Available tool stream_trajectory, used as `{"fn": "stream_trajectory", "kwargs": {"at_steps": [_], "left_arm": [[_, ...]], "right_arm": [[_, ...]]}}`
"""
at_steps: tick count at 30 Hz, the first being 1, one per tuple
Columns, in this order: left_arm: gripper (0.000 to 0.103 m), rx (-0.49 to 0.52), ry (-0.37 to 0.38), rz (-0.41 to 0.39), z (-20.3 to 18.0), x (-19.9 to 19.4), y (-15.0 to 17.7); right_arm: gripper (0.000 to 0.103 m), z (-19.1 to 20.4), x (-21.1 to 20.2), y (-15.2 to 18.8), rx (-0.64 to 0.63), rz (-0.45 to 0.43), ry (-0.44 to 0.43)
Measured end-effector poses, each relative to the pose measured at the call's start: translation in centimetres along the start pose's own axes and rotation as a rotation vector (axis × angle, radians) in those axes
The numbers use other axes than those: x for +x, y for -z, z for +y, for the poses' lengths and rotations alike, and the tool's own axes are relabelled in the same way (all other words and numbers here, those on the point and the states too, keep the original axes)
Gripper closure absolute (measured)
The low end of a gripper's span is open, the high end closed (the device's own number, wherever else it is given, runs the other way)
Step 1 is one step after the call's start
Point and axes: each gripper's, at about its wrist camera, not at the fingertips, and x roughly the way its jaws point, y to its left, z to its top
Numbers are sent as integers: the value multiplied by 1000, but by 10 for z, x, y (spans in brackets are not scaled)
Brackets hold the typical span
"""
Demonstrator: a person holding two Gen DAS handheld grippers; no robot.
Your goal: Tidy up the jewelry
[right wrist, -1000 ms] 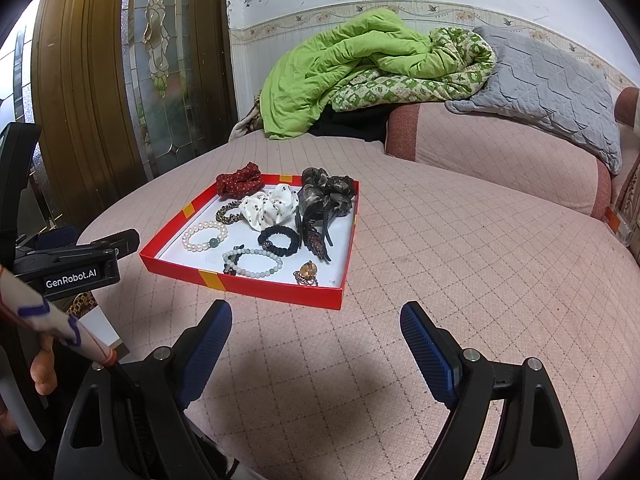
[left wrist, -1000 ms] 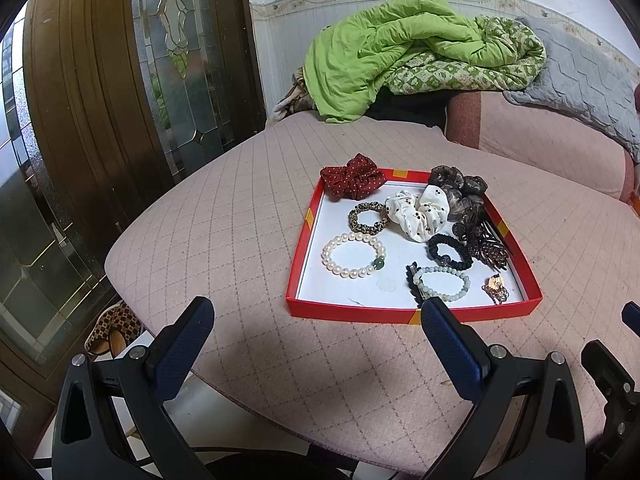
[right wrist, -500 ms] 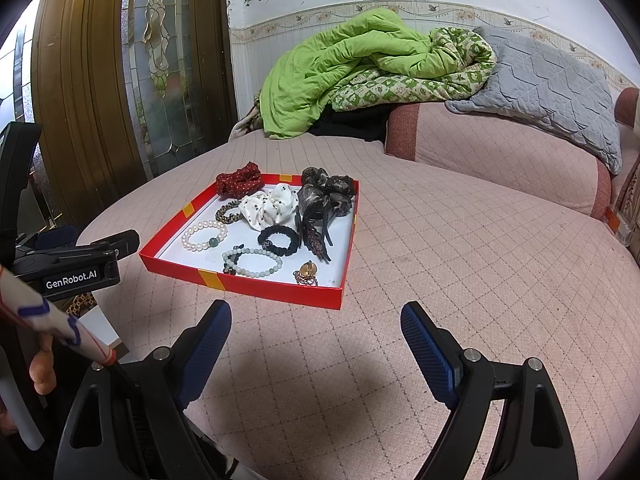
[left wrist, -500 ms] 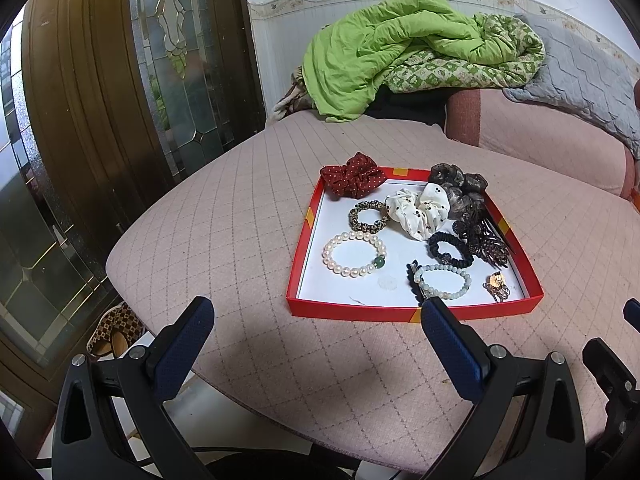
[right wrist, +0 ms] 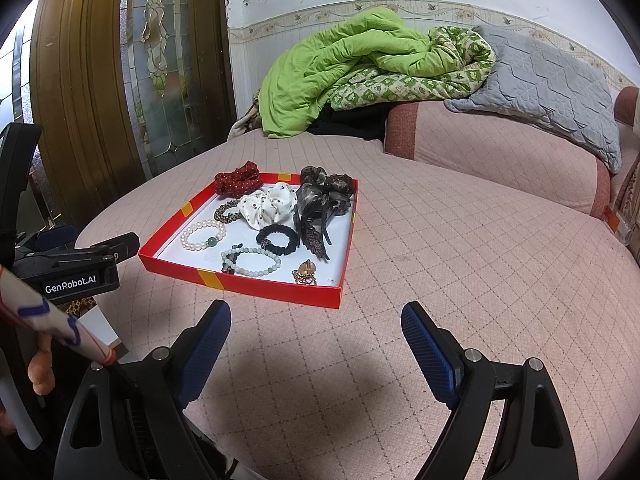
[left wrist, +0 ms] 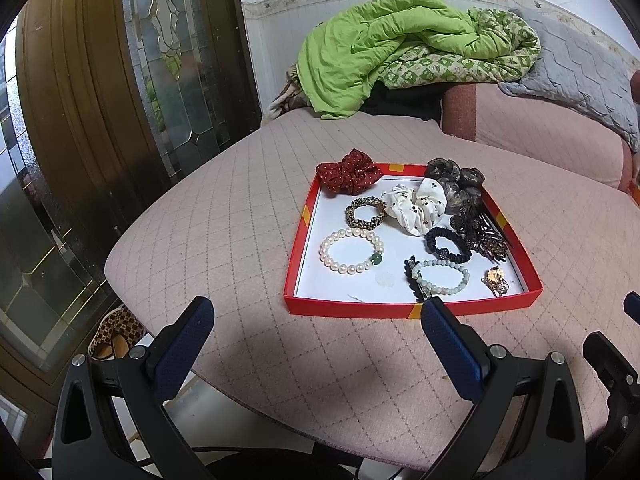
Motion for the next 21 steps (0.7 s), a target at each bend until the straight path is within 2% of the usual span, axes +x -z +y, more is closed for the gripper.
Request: {"fn": "stream_trajectory", "kwargs": {"at_steps": [13, 21], "left_arm": [[0, 16, 2, 8, -1, 0, 0], [0, 40, -31, -5, -3, -3, -1]], "right_arm": [[12, -7, -1, 4, -1, 2, 0], [12, -5, 0, 3, -3, 3, 0]]}}
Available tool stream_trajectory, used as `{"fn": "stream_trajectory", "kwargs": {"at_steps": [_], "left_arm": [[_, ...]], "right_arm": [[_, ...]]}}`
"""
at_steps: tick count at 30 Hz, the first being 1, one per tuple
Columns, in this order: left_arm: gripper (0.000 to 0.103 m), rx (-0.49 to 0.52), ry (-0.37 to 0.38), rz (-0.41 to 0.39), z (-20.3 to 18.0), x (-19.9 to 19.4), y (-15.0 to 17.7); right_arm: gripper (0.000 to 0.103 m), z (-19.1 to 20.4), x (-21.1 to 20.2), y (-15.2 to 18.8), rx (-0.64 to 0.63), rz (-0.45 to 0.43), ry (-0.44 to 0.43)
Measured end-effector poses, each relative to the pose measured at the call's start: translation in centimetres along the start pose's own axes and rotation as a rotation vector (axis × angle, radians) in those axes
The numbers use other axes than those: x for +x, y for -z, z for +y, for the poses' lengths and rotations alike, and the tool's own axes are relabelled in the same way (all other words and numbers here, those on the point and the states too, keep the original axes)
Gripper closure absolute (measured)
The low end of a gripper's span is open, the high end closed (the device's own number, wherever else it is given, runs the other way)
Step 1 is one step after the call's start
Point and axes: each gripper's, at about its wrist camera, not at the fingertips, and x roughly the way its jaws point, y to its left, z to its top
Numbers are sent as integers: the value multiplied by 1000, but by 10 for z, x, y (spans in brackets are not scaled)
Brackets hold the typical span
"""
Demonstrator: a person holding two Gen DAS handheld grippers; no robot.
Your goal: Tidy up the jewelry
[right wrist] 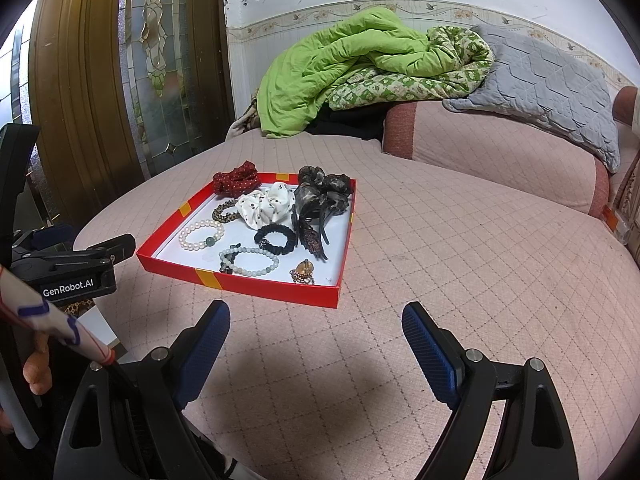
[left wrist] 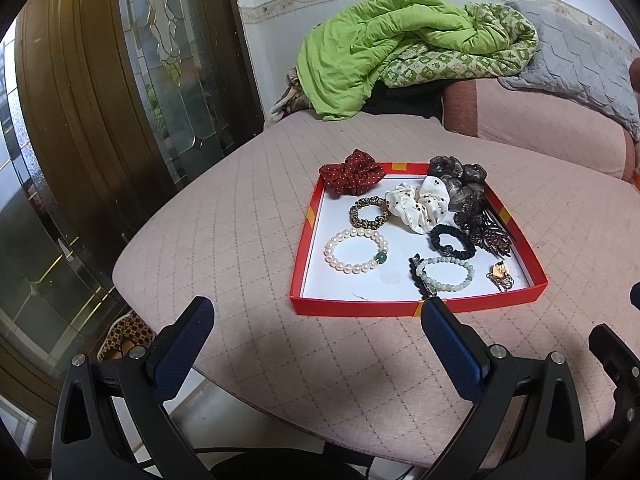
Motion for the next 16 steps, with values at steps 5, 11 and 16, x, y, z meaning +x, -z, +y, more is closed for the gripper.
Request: {"fn": "stream_trajectory", "kwargs": {"at_steps": [5, 11, 16], "left_arm": [[0, 2, -16, -1, 0, -1, -1], [0, 29, -54, 9, -5, -3, -1], [0, 118, -31, -9, -28, -12, 3]], "right_arm": [[12, 0, 0, 0, 0, 0, 0], [12, -10, -3, 0, 8, 5, 10], [12, -37, -21, 2, 51, -3, 52]]}}
